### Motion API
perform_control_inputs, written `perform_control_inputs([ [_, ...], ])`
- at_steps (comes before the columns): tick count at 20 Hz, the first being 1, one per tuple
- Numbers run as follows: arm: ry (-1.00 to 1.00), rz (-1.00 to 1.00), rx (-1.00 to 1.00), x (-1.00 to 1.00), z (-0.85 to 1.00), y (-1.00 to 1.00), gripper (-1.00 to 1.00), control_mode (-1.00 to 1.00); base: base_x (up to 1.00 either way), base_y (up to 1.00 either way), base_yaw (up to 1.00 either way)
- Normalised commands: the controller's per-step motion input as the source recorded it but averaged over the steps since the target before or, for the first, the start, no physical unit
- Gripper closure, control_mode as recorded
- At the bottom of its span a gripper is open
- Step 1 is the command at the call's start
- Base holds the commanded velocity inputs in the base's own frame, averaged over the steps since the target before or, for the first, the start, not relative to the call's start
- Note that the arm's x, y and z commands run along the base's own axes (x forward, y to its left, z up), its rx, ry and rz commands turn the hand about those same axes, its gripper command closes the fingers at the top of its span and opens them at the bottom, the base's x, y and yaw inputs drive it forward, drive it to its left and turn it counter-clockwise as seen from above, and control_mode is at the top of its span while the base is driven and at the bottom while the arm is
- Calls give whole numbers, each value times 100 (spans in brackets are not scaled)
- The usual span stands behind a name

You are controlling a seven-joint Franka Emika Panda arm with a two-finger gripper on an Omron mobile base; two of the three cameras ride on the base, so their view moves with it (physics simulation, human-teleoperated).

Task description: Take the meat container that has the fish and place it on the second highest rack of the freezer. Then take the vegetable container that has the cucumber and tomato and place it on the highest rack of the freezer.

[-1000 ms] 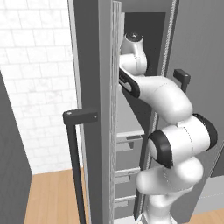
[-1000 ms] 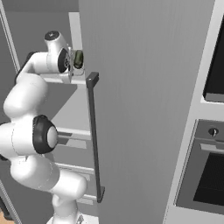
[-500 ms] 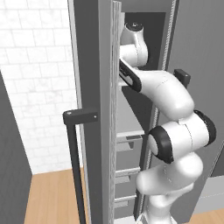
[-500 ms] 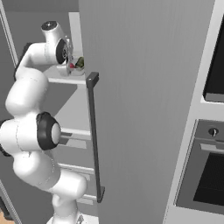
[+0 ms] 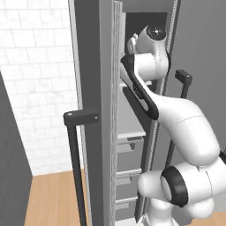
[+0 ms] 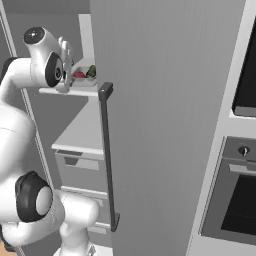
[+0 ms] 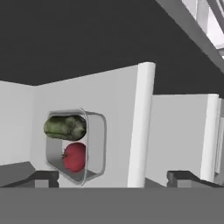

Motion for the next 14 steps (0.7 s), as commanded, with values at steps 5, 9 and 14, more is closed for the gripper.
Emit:
perform_control_inputs([
  [5,7,0,0,-100,-40,-26,-100,-100,0,0,0],
  [9,25,4,-1,-100,-33,-22,-100,-100,0,0,0],
  [14,43,19,-16,-91,-8,-24,-100,-100,0,0,0],
])
